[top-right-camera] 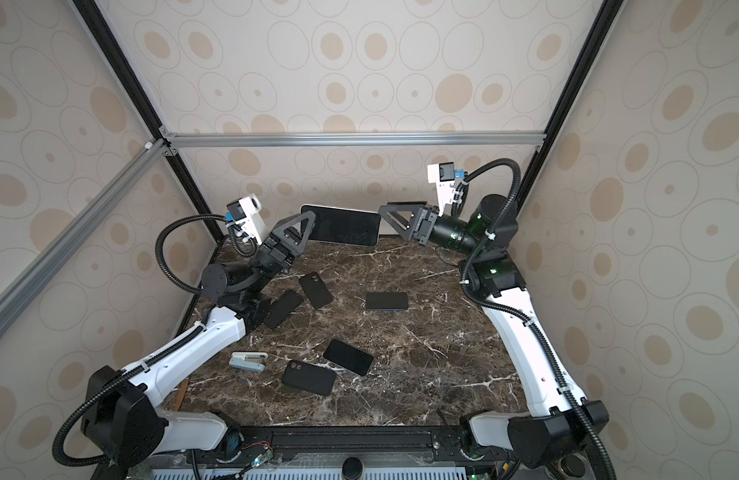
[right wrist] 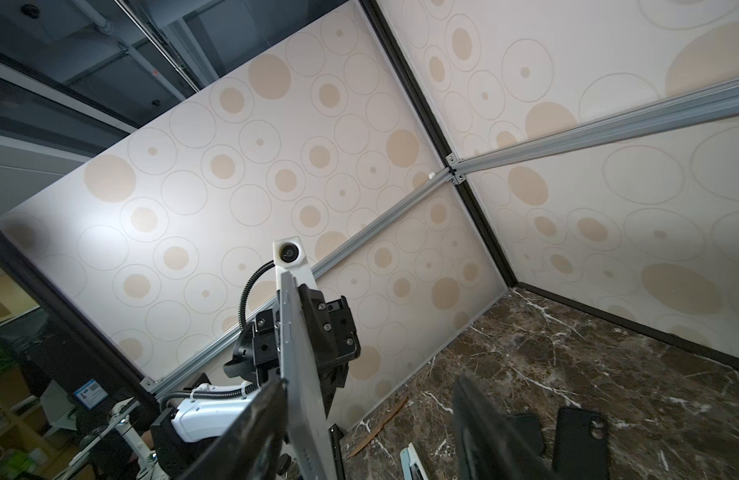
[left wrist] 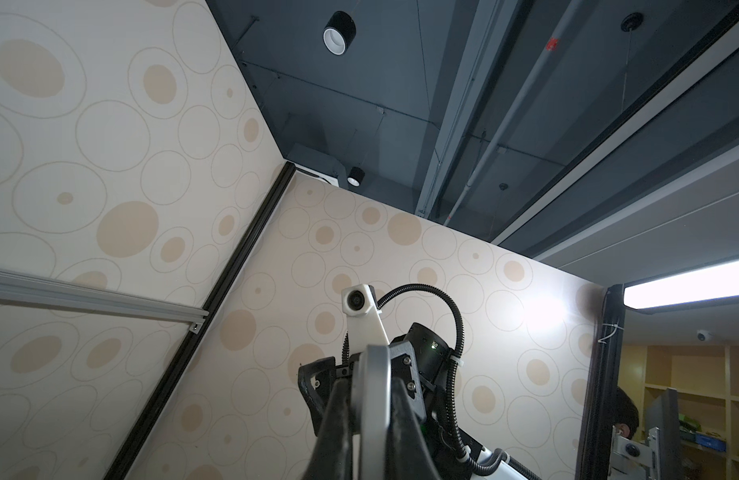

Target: Put the phone into the phone case

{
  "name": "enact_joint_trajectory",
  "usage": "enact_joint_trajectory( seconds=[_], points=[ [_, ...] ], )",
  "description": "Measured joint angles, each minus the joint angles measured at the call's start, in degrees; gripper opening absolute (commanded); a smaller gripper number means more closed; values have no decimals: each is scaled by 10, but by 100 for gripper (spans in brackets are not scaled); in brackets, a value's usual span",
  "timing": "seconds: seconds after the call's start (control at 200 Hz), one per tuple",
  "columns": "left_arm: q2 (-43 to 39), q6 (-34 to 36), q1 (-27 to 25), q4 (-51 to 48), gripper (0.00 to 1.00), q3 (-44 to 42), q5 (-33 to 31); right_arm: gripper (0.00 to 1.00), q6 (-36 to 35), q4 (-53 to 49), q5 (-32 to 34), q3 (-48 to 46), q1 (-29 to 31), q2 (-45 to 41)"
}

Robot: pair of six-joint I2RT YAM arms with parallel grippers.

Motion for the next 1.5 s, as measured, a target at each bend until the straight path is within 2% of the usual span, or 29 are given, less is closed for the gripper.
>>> enact_joint_trajectory(
  seconds=[0.24,0.37,0.595,0.685,0.83,0.93,1.025,1.095,1.24,1.305,1.39,1.5],
  points=[
    [0,-1,0,-7,0,-12,-20,62,2,21,-22,0,30,8],
    [-1,-2,0,-7,0,-12,-26,51,-3,26,-30,0,41,9],
    [-6,-15,0,-4,0,-16,-40,38,-8,35,-46,0,68,32],
    [-7,-21,0,-2,0,-20,-46,36,-8,35,-47,0,72,37],
    [-9,-30,0,-1,0,-25,-50,23,-7,38,-48,0,74,39],
    [-15,-33,0,0,0,-28,-53,0,-3,43,-48,0,76,40],
    [-25,-37,0,-4,0,-34,-59,0,-11,46,-46,1,81,39],
    [-31,-32,0,-23,29,-34,-62,0,-18,40,-38,0,83,38],
    [-63,24,0,-106,72,-34,-97,0,-33,-4,-2,0,85,28],
    [-84,51,1,-144,79,-34,-120,0,-40,-21,15,0,84,24],
    [-115,90,5,-195,81,-34,-156,0,-50,-46,38,1,84,18],
    [-152,149,14,-266,80,-32,-207,0,-76,-99,82,3,84,8]
  ],
)
